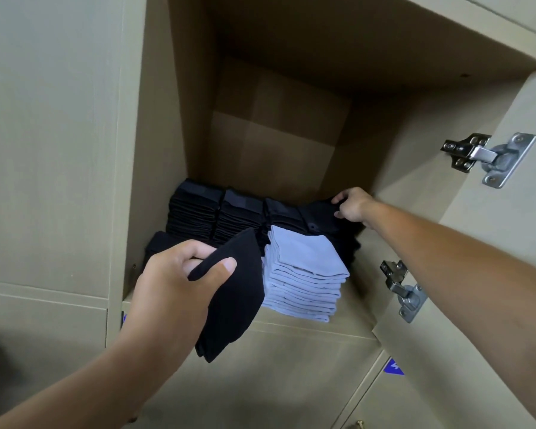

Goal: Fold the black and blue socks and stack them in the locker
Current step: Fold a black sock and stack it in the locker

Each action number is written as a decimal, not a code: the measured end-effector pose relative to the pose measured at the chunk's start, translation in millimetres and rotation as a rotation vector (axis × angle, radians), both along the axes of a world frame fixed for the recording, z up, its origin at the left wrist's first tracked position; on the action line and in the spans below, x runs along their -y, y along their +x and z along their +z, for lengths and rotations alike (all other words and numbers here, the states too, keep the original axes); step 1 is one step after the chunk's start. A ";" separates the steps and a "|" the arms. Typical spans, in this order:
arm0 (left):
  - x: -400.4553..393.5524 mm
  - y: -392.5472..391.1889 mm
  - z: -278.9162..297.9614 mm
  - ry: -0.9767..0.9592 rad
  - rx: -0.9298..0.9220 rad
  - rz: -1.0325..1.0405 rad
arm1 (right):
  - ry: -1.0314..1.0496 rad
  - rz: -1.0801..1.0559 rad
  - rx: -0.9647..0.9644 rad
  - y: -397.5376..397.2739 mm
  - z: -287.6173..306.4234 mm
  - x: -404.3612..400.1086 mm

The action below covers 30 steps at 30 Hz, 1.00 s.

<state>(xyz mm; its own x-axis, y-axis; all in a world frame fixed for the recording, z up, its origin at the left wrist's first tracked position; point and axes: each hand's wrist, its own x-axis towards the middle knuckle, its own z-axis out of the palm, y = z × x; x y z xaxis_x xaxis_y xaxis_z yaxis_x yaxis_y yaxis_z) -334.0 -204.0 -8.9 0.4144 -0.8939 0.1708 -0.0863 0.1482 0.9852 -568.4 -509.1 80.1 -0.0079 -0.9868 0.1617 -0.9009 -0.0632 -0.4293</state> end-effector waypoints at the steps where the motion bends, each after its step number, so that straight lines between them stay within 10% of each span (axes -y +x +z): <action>1: 0.8 0.7 -1.4 -0.002 0.003 0.002 | 0.007 -0.017 -0.045 -0.6 -1.3 0.0; 7: -0.5 5.2 -3.0 -0.023 0.035 0.020 | -0.151 -0.041 -0.249 3.7 0.9 -9.4; 17: -10.3 14.1 9.9 -0.066 -0.051 0.050 | -0.446 0.247 0.206 79.0 -7.9 -124.2; 30: -22.9 32.4 16.6 -0.056 -0.078 0.063 | -0.101 0.521 0.637 107.1 -58.1 -252.2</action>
<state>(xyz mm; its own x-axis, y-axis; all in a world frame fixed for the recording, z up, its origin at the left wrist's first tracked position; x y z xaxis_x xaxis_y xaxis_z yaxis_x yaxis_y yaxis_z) -301.6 -181.1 7.7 0.4833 -0.8557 0.1852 -0.0206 0.2003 0.9795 -461.3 -256.9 21.9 0.3264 -0.8704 0.3685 -0.3319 -0.4706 -0.8176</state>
